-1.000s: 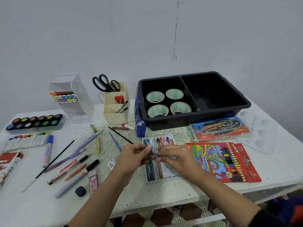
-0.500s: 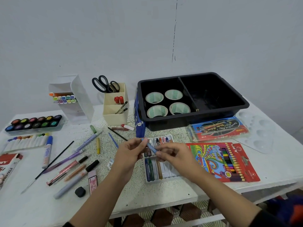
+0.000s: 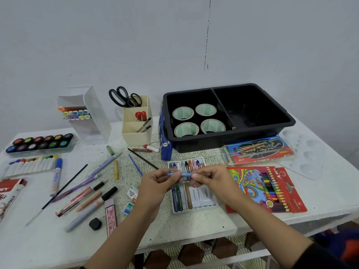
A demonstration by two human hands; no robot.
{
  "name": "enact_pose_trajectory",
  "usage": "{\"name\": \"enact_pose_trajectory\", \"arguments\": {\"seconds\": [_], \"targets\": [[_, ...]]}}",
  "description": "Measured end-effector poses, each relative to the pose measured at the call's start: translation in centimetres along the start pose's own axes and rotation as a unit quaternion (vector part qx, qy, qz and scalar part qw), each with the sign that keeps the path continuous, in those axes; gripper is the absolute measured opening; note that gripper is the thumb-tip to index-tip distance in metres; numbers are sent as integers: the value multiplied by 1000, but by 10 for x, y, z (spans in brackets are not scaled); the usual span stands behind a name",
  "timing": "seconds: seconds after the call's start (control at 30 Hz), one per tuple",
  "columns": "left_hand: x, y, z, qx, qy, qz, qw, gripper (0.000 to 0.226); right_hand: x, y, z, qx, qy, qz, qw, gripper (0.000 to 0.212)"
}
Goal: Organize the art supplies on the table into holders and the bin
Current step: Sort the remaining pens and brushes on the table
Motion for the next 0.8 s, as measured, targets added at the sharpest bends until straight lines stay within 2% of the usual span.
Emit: {"name": "enact_pose_trajectory", "arguments": {"seconds": [0.3, 0.47, 0.63, 0.8], "targets": [[-3, 4, 2, 15, -41, 68, 997, 21, 0, -1, -3, -10, -44, -27, 999, 13], [1, 4, 5, 39, -58, 116, 991, 18, -1, 4, -6, -14, -15, -95, 995, 12], [3, 3, 7, 57, -29, 141, 988, 36, -10, 5, -7, 6, -29, -177, 984, 10], [2, -3, 9, 61, -33, 299, 952, 21, -26, 4, -5, 25, -94, -355, 930, 19]]}}
Point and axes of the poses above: each hand's wrist, its own z-axis towards the middle knuckle, its own x-axis out of the back of the hand, y = z × x, the point moved 7 cm from there along z, towards the middle knuckle, and after that the axes turned 15 degrees about -y, right-handed, at the moved point
